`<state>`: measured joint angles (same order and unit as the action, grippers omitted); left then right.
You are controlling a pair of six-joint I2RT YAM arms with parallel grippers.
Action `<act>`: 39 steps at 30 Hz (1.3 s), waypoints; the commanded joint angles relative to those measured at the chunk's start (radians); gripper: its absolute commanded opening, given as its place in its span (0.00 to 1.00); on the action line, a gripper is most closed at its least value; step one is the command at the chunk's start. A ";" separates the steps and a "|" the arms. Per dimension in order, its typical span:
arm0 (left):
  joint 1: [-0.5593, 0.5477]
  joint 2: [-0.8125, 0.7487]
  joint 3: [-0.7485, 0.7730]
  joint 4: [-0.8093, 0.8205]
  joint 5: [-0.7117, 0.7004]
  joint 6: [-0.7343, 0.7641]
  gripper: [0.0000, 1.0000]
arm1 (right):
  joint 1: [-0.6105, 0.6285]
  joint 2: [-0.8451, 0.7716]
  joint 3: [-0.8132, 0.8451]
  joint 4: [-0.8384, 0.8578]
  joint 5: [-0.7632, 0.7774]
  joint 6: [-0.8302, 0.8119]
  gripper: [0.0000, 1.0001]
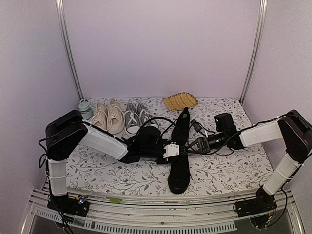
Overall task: Tie the shoes
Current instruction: Adjust the half-tied shoelace on the shoe.
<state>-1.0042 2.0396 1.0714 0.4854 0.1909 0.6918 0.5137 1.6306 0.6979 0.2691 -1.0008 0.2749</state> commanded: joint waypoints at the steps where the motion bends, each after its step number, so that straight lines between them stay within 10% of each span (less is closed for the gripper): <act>1: 0.006 -0.040 0.017 -0.145 0.041 0.033 0.45 | -0.007 0.040 0.070 -0.046 -0.018 -0.052 0.16; 15: 0.033 -0.021 0.011 -0.035 -0.014 -0.031 0.28 | -0.007 0.188 0.197 -0.175 0.008 -0.136 0.10; 39: 0.047 0.027 0.026 0.006 -0.013 -0.069 0.30 | 0.026 0.278 0.278 -0.257 -0.093 -0.216 0.16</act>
<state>-0.9730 2.0502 1.0809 0.4660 0.1898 0.6456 0.5114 1.8870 0.9474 0.0387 -1.0485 0.1028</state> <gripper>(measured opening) 0.298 0.146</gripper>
